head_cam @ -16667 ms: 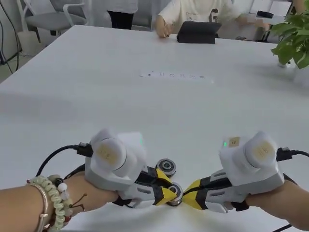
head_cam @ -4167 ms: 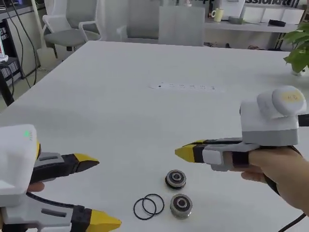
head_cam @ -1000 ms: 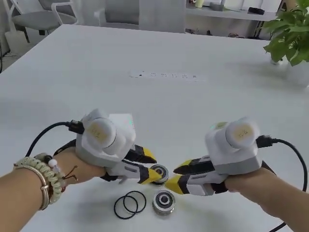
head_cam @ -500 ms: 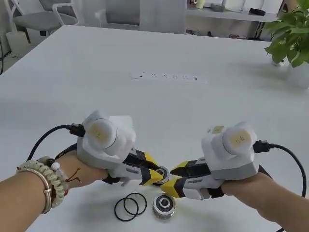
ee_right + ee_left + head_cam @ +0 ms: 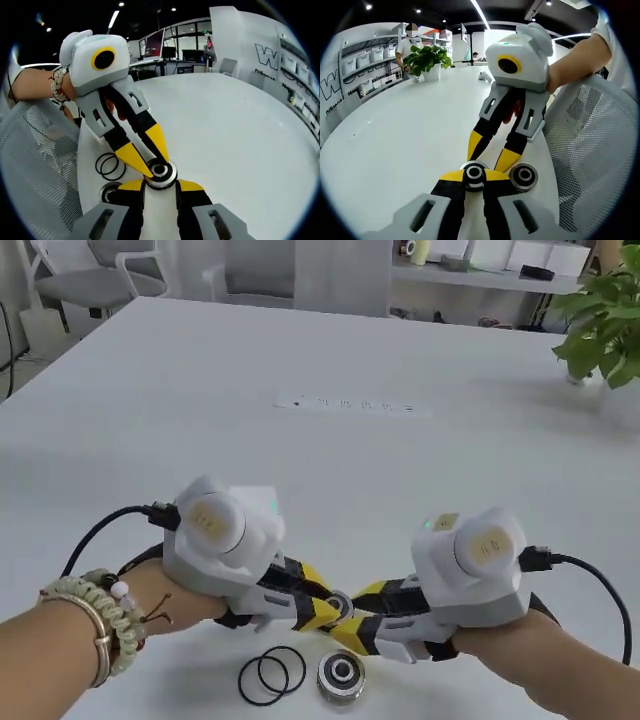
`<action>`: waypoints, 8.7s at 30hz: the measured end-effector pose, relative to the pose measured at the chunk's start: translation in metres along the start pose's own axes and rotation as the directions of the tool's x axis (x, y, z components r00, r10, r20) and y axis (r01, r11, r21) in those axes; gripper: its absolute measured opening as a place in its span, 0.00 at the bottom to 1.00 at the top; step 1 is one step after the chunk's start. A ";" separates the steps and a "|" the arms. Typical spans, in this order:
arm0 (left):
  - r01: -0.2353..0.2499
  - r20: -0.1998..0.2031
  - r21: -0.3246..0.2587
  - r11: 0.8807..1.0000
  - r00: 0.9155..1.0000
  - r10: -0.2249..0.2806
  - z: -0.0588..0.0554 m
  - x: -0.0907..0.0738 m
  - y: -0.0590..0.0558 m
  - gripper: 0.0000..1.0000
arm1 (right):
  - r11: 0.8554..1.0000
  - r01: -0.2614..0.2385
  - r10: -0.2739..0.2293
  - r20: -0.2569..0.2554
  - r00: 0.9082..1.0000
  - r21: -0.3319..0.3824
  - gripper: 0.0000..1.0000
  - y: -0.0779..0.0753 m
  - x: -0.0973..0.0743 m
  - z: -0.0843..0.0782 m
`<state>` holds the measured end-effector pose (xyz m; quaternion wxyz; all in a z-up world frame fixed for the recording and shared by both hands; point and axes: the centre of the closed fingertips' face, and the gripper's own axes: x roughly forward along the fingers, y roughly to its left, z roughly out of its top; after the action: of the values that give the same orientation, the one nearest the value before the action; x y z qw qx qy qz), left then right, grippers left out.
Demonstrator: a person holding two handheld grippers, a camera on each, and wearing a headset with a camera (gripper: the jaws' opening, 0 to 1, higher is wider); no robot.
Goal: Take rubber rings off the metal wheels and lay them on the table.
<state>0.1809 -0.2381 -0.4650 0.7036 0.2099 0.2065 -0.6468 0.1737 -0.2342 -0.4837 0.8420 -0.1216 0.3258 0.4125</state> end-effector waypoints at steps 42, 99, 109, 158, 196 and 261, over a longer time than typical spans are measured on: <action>-0.016 0.007 -0.015 1.000 1.000 0.016 0.001 -0.001 0.003 0.07 | 0.956 0.029 -0.036 0.020 0.999 0.291 0.00 -0.018 -0.013 0.006; -0.014 0.207 -0.139 0.990 0.977 0.042 0.006 0.000 0.009 0.03 | 0.863 -0.044 0.007 0.075 0.997 0.504 0.00 -0.011 -0.014 0.006; -0.015 0.199 -0.070 0.997 0.980 0.029 0.007 0.000 0.008 0.03 | 0.859 -0.031 -0.007 0.071 0.997 0.511 0.00 -0.015 -0.013 0.008; -0.010 0.129 0.001 1.000 0.992 0.010 0.002 0.001 0.003 0.08 | 0.833 -0.060 0.003 0.104 0.995 0.550 0.00 -0.009 -0.016 0.020; -0.012 0.043 0.042 0.999 0.999 0.010 0.004 0.002 0.001 0.09 | 0.838 -0.023 -0.026 0.083 0.996 0.545 0.00 -0.013 -0.015 0.016; 0.006 0.068 0.038 0.999 0.998 -0.009 0.052 -0.052 0.003 0.49 | 0.797 -0.105 -0.126 0.334 0.934 0.595 0.00 -0.030 -0.062 0.075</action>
<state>0.1804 -0.2243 -0.3931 0.7037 0.2002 0.1710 -0.6599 0.2027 -0.2551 -0.3886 0.8836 0.2280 0.2809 0.2974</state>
